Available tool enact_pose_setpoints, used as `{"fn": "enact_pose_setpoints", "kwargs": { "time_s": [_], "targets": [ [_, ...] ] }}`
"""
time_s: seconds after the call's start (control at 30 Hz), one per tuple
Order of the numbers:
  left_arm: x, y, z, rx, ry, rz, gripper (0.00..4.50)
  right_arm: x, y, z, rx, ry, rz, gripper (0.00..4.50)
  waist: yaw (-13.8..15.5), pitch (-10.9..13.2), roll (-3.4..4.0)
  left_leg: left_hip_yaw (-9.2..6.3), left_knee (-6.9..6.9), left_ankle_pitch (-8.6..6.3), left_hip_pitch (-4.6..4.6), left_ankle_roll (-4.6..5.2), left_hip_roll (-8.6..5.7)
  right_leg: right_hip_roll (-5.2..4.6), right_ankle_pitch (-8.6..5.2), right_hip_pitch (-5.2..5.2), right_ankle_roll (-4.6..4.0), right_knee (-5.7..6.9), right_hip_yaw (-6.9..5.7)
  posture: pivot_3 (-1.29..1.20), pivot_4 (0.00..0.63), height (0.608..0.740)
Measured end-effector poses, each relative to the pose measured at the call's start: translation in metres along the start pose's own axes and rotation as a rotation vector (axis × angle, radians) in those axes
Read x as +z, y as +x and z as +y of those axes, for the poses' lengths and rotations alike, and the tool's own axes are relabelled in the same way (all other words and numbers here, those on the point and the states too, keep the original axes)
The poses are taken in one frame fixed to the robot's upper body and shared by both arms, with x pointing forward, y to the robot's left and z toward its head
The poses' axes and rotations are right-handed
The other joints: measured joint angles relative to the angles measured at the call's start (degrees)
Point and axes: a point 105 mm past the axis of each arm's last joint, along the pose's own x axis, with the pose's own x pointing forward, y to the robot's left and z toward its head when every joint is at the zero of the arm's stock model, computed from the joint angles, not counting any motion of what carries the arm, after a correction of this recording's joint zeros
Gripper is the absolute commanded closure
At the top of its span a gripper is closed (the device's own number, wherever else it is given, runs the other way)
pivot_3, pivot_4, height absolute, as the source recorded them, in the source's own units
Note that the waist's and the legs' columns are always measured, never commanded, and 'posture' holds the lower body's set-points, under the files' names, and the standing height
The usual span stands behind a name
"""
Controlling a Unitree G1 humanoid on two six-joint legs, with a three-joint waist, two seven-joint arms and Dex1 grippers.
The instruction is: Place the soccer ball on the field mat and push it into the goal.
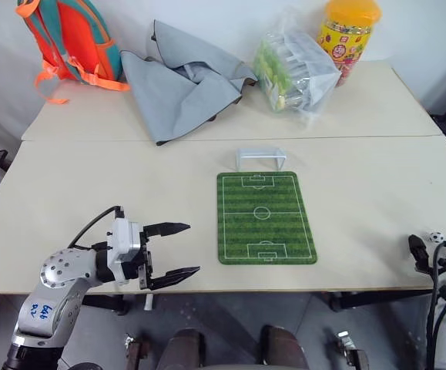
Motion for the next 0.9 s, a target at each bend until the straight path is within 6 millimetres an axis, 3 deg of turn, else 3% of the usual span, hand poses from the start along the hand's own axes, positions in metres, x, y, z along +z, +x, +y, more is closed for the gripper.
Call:
{"fn": "enact_pose_setpoints", "kwargs": {
  "time_s": [0.13,0.5,0.63,0.77,0.9],
  "targets": [
    [0.001,0.001,0.002,0.010,0.000,0.001,0.00,0.003,0.014,0.000,-0.008,0.030,-0.017,0.01,-0.7,0.0,0.00,-0.01,0.02,0.00,0.02,0.00,0.01,0.00,0.01,0.03,-0.01,0.03,0.01,0.00,0.150,0.740],
    [0.004,0.002,0.007,0.031,0.015,-0.004,0.00,0.004,0.021,0.011,0.010,0.074,-0.036,3.64,-0.8,0.0,0.00,-0.02,0.03,0.00,0.00,-0.01,0.02,0.00,0.01,0.03,-0.01,0.03,0.00,0.00,0.150,0.740],
    [0.006,0.005,0.010,0.032,0.028,-0.018,0.00,0.005,0.015,0.014,0.006,0.069,-0.035,3.65,-0.7,0.0,0.01,-0.02,0.00,0.00,-0.01,-0.01,0.02,0.00,0.01,0.01,-0.01,0.03,-0.01,0.00,0.150,0.740],
    [0.002,0.007,0.018,0.038,0.040,-0.021,0.00,0.030,0.003,0.042,0.116,0.021,-0.090,3.65,-0.9,0.0,0.16,0.00,-0.02,0.01,-0.01,-0.02,0.02,0.01,0.01,-0.02,-0.01,0.02,0.00,0.00,0.150,0.740],
    [-0.007,0.010,0.027,0.032,0.055,-0.023,0.00,0.071,-0.019,0.123,0.478,-0.130,-0.133,3.65,-1.1,0.0,0.21,0.03,0.00,0.00,0.02,-0.03,0.13,0.08,0.02,-0.04,-0.03,0.05,0.00,0.00,0.150,0.740]
  ]
}}
